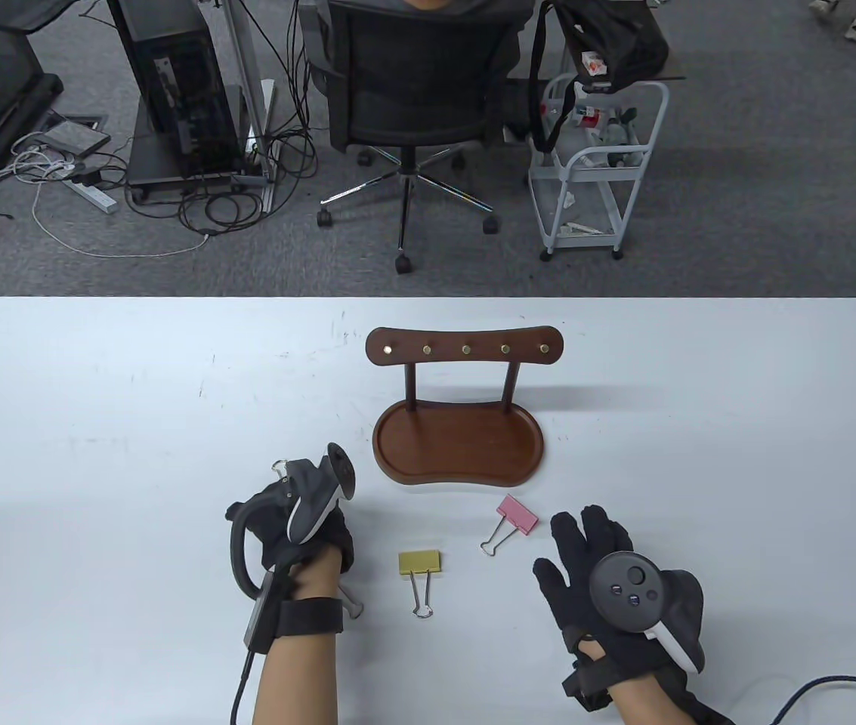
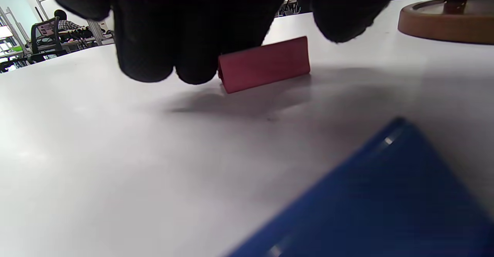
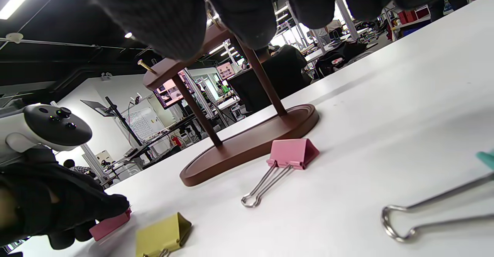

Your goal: Hook binder clip onto key rack

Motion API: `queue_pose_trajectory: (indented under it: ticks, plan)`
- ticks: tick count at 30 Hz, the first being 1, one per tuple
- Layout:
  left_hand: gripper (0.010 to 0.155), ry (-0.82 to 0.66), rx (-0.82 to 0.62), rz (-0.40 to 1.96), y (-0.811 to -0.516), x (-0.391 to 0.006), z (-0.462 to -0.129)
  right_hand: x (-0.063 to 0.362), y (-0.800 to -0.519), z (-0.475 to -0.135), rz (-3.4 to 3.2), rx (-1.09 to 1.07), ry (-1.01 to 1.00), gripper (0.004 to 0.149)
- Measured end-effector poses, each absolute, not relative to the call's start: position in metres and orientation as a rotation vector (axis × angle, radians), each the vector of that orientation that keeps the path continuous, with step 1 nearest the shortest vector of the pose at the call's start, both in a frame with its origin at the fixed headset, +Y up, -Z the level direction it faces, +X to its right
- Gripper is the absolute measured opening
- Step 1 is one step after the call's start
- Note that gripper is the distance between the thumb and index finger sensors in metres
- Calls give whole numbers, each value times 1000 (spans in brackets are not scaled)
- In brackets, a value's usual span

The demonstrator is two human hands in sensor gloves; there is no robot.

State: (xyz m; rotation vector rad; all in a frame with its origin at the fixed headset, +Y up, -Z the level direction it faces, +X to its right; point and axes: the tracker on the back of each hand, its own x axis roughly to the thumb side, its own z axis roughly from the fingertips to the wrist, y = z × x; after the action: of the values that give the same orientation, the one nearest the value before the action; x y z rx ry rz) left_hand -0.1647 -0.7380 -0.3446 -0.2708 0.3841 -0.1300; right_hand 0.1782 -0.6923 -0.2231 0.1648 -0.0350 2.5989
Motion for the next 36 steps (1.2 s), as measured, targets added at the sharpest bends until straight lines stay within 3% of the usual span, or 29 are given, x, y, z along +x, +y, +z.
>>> queue_pose_trajectory:
  ticks: [15, 36]
  plan:
    - [64, 370, -215, -204, -731, -164, -344, 179, -693, -224, 2588, 154, -24, 69]
    - [66, 425, -198, -118, -734, -170, -346, 182, -694, -224, 2569, 136, -9, 68]
